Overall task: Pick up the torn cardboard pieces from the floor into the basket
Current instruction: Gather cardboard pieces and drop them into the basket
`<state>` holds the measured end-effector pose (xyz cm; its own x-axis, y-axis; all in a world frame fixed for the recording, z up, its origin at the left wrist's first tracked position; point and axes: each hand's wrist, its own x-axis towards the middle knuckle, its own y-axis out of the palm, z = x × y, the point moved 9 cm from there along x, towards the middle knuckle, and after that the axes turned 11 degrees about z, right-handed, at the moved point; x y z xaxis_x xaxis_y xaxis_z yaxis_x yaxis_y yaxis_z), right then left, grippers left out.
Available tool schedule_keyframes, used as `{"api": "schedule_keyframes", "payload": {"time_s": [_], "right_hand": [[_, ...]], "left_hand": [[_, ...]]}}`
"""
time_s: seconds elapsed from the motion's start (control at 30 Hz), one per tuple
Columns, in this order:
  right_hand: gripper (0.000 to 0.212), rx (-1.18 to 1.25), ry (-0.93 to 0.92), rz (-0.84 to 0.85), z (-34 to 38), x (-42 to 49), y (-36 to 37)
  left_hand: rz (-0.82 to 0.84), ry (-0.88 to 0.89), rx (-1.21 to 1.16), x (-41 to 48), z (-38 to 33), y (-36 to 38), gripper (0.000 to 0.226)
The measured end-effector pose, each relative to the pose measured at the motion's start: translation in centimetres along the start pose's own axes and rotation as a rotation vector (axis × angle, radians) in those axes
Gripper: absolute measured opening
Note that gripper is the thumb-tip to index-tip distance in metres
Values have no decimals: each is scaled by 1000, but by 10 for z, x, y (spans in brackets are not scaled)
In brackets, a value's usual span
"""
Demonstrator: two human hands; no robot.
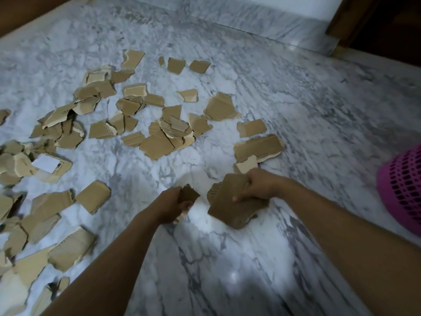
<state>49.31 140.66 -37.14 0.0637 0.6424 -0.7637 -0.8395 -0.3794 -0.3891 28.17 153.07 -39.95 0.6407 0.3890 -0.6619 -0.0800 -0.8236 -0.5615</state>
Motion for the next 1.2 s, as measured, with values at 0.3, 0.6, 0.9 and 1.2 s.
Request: {"api": "schedule_keyframes", "payload": {"time_s": [0.3, 0.6, 0.9, 1.2], "right_hand": [[78, 466, 105, -373, -69, -38, -79], [89, 215, 233, -413, -71, 14, -16], [77, 371, 112, -374, -70, 17, -11], [79, 637, 99, -647, -106, -56, -78]], "left_hand": [[166, 160, 373, 31, -97, 36, 45], [-84, 124, 242, 46, -83, 39, 47], [25, 113, -44, 23, -67, 26, 43], [245, 267, 449, 23, -154, 85, 52]]}}
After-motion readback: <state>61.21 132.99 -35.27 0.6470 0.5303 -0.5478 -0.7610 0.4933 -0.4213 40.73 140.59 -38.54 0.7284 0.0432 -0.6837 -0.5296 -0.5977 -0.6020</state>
